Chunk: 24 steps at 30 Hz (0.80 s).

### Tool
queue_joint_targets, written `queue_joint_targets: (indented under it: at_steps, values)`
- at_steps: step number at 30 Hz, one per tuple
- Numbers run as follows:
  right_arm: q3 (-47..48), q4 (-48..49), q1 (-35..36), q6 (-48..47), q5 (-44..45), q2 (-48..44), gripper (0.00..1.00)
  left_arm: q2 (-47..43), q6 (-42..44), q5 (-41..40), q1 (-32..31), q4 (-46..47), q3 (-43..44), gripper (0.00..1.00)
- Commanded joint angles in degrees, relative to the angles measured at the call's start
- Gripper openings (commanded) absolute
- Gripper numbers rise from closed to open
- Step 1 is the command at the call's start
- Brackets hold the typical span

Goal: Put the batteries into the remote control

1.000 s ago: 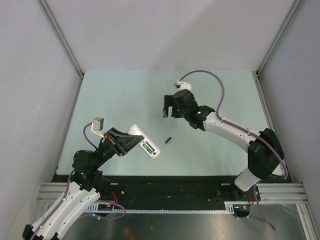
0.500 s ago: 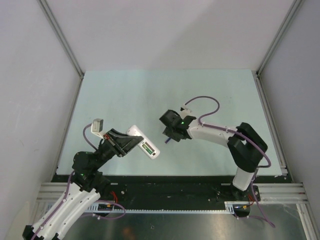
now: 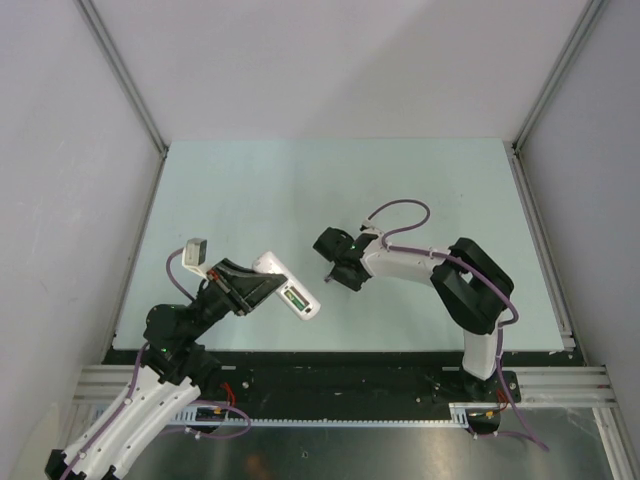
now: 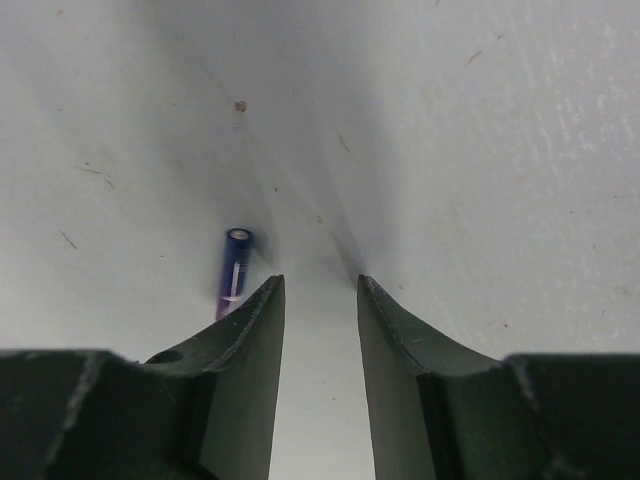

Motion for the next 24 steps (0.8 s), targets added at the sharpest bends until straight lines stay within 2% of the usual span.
queue_joint_targets:
  at_steps: [1,10,15,18,24]
  values:
    - [2.6,-0.6,-0.4,0.2,2.0,1.9,0.39,-0.9,0.0,-0.5,-0.5,1.4,0.4,0.00]
    - [3.1,-1.4,0.5,0.5,5.0,-1.5,0.47,-1.1,-0.2,-0.3,-0.5,1.2,0.3,0.00]
    - [6.2,4.7,2.4,-1.6,6.2,-2.0,0.68,-1.4,-0.3,-0.3,-0.5,1.1,0.4,0.00]
    - [12.4,6.5,2.6,-3.5,5.6,2.2,0.71,-1.8,-0.3,0.2,-0.5,1.1,0.9,0.00]
    - [30.0,2.3,3.0,-6.0,4.2,15.1,0.71,-1.8,-0.2,0.6,-0.5,0.9,1.5,0.00]
